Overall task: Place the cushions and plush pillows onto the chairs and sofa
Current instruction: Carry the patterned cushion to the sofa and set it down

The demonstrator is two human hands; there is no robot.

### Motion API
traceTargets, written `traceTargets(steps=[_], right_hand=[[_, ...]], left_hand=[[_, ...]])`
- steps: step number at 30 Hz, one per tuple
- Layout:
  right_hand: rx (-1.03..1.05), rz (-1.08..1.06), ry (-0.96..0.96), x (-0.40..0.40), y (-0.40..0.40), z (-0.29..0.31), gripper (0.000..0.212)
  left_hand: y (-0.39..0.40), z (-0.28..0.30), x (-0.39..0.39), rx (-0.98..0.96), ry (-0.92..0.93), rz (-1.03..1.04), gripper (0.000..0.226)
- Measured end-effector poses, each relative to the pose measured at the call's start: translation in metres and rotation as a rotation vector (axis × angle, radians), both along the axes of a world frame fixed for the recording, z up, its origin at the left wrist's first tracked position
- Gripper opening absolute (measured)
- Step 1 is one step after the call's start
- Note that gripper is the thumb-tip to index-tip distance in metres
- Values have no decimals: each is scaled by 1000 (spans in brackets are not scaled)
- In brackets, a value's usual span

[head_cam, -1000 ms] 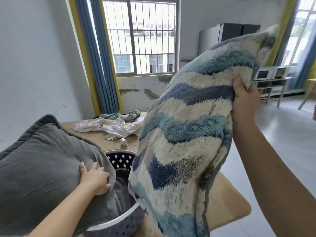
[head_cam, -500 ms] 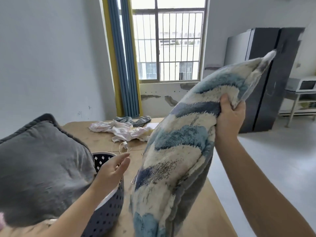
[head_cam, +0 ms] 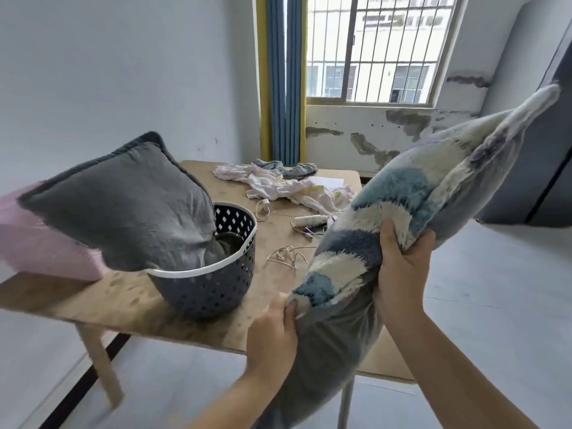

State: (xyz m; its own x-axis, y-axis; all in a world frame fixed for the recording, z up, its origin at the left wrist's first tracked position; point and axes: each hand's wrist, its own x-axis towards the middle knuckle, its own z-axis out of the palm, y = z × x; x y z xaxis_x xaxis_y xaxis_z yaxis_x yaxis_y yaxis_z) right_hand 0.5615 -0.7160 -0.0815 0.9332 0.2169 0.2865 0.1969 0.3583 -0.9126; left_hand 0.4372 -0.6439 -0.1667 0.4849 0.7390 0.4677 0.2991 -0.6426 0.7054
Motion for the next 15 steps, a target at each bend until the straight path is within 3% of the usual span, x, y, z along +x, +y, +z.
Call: traceTargets(steps=[1, 3, 5, 7, 9, 11, 13, 15], right_hand=[[-47, 9, -32, -9, -9, -1, 27], [-126, 40, -89, -28, -28, -4, 32], [-209, 36, -211, -51, -51, -8, 38], [-120, -30, -622, -77, -76, -4, 43], [-14, 89, -1033, -100, -91, -3, 49], [-324, 350, -1320, -127, -91, -10, 78], [-896, 703, -1581, -155, -84, -36, 101], [-1213, 1103, -1527, -185, -83, -89, 103]], left_hand=[[-6, -4, -11, -13, -50, 28, 45], [-16, -2, -40, 0, -97, 72, 40], [-20, 4, -81, 143, -64, 100, 38], [-27, 11, -134, 233, -28, 127, 46], [-44, 10, -187, 268, 28, 184, 47], [-72, 4, -236, 216, 58, 258, 46], [-110, -7, -277, 206, 105, 315, 44], [-146, -27, -314, 235, 222, 387, 46]])
